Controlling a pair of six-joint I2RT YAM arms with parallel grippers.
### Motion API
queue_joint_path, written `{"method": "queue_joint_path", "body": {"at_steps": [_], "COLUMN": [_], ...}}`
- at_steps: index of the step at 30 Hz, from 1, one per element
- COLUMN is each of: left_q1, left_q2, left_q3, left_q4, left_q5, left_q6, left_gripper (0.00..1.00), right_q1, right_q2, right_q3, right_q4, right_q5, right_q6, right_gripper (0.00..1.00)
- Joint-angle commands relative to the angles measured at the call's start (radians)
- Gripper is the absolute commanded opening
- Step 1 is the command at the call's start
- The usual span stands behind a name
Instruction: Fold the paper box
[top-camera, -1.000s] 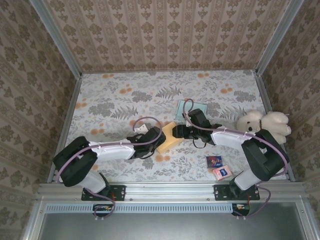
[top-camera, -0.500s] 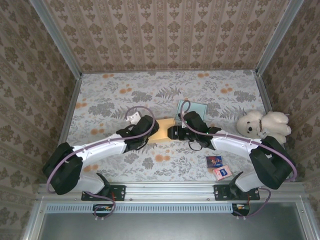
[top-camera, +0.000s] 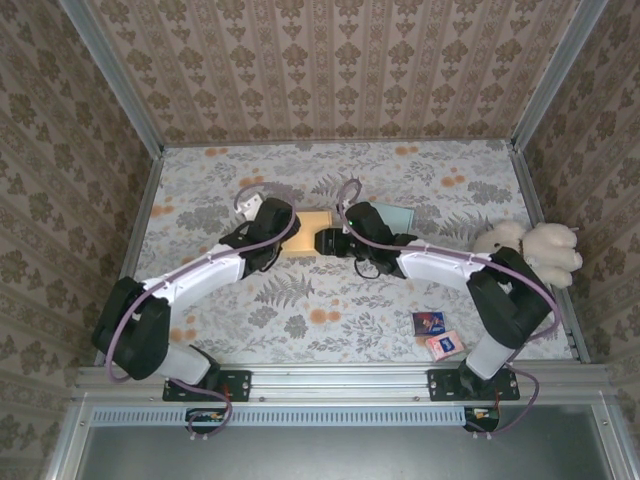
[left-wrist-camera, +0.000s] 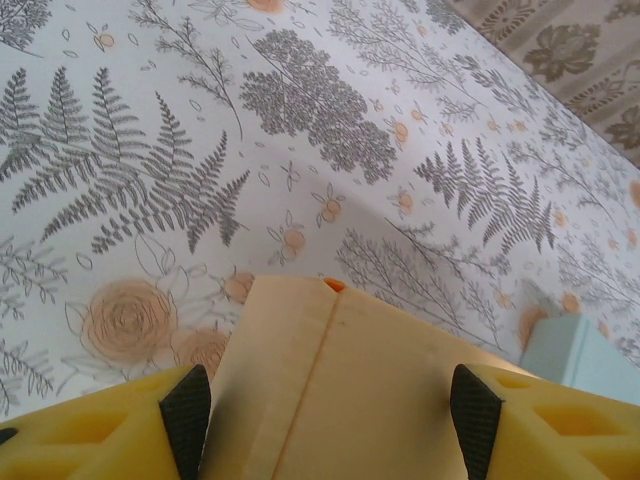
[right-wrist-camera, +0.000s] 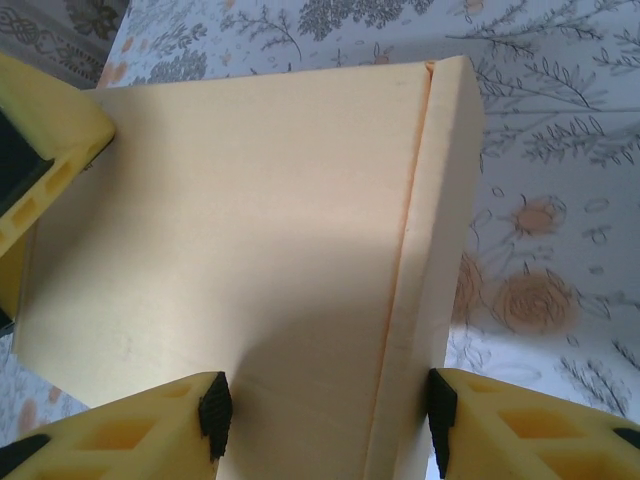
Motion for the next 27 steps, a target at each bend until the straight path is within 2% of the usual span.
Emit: {"method": "queue_joint_path", "body": {"at_steps": [1, 7, 12, 27], "left_q1": [0.034, 0.097, 0.111, 0.138], "left_q2": [0.057, 0.174, 0.268, 0.396], "left_q3": [0.052, 0.1, 0.143, 0.217], "left_q4": [0.063, 0.13, 0.182, 0.235], "left_q5": [0.108, 0.184, 0.217, 0.205], "left_q6": [0.046, 0.085, 0.116, 0.201], "left_gripper": [0.67, 0.66, 0.64, 0.65], "right_q1": [0.017, 0.018, 0.017, 0.017], "right_q2": [0.054, 0.131, 0.187, 0.312], "right_q3": [0.089, 0.179, 0.226, 0.224], "right_q4": [0.061, 0.025, 0.003, 0.087], "right_q5": [-0.013, 0.027, 0.077, 0.172], "right_q6": [-0.008, -0.042, -0.075, -0.117], "right_gripper": [0.56, 0.55, 0.54, 0.53]}}
